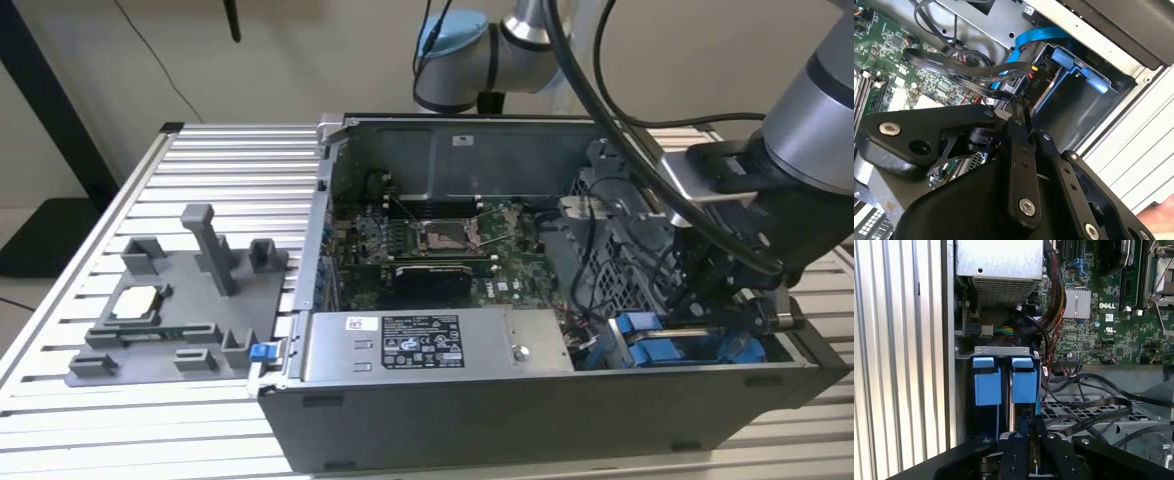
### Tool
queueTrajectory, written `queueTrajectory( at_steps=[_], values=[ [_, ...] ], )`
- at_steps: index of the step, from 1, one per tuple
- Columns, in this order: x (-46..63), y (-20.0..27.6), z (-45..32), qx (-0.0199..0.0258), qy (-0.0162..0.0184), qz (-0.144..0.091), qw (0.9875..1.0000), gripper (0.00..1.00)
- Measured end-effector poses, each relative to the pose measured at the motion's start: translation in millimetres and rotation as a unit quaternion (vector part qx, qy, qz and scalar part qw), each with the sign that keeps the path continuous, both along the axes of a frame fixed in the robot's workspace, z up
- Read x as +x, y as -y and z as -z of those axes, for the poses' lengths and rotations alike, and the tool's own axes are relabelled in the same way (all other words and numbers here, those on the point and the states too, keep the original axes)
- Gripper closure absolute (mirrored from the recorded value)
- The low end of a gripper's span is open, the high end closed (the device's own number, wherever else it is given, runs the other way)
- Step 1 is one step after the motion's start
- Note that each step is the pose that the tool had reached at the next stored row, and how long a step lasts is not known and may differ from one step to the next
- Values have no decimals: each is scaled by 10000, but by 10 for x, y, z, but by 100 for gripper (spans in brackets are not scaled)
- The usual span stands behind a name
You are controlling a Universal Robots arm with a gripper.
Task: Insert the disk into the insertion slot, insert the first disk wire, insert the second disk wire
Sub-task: 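Insert the first disk wire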
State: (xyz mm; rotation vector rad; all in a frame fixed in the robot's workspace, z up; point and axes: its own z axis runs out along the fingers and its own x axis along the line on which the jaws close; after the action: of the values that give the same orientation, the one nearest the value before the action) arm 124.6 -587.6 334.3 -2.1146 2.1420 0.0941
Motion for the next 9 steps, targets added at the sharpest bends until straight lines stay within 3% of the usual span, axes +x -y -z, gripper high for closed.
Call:
queueTrajectory(
  at_steps=[4,9],
  values=[
    [1,0,-28,64,0,-1,10000,100],
    [1,0,-41,79,0,0,10000,100]
  ],
)
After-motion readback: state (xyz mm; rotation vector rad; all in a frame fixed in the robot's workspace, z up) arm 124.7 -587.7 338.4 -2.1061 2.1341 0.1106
